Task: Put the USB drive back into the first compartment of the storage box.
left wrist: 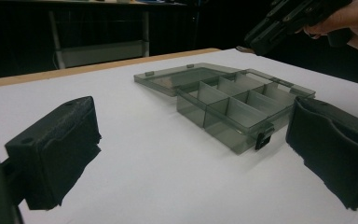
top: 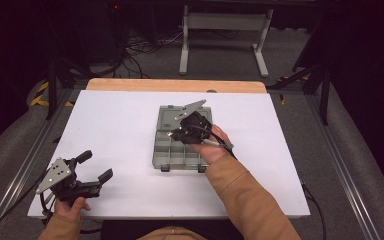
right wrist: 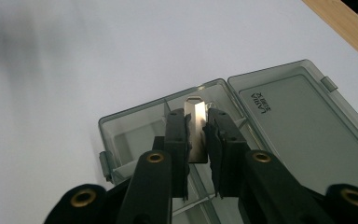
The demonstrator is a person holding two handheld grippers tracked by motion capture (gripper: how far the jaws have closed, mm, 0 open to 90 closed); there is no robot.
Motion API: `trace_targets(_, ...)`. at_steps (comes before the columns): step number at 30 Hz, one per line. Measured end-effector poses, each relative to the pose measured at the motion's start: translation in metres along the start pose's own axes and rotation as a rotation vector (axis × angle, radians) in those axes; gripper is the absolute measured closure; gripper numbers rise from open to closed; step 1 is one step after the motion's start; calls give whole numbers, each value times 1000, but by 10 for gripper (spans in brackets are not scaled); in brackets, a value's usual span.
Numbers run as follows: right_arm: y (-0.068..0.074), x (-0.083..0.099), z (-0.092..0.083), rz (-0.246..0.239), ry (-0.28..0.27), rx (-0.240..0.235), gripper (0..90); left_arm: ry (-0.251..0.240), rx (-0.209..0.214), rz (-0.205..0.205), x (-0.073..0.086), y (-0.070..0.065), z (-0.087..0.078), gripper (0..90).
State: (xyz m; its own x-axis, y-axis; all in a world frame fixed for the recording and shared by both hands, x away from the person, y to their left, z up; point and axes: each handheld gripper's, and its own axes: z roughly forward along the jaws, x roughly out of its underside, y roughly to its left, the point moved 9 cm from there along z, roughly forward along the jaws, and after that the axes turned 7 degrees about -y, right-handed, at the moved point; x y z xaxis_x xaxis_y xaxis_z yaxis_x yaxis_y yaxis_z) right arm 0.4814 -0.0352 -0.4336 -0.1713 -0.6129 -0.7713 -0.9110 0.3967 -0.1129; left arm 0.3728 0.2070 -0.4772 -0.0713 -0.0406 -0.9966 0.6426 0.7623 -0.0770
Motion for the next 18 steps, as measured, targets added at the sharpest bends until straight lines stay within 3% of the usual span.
trace_targets(18,-15,6,22,32,8,25,787,5,0,0,0,1,0,32)
